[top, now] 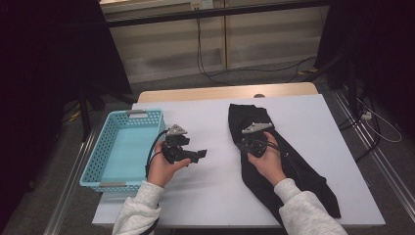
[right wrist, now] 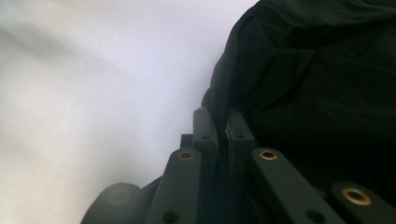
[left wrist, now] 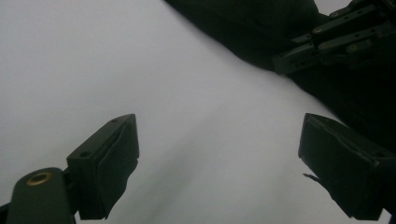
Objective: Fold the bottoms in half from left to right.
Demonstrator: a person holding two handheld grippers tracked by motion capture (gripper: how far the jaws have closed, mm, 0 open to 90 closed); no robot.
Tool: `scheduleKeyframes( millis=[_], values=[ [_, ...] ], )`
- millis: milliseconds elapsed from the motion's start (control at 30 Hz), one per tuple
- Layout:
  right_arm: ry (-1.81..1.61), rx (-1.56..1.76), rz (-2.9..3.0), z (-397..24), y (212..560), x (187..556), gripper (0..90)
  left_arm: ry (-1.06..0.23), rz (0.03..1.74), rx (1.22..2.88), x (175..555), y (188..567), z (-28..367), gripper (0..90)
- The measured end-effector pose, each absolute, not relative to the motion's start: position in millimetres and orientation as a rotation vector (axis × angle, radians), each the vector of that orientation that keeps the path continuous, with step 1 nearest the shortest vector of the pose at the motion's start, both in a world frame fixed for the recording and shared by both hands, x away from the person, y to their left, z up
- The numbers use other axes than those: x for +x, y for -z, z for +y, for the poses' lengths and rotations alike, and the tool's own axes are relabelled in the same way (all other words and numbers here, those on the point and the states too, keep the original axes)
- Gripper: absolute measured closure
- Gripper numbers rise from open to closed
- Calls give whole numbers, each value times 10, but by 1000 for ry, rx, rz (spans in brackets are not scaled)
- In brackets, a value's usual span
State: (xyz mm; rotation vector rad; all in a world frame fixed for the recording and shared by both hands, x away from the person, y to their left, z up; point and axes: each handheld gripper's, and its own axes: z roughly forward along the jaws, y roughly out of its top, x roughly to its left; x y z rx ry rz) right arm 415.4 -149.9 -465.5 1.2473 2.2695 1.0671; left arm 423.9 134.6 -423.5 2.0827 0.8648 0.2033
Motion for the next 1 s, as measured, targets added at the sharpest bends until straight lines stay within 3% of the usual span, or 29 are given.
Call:
scheduleKeyframes(
  millis=[867, 933, 1000],
  values=[
    [-1174, 987, 2503, -878, 4640, 3771, 854, -230, 931, 2050, 4288, 4195, 1492, 115],
    [-1178, 986, 2511, -862, 4641, 3766, 839, -229, 940, 2045, 4288, 4200, 1494, 115],
    [-1215, 1031, 2505, -889, 4634, 3781, 756, -232, 935, 2052, 4294, 4207, 1498, 115]
  ],
)
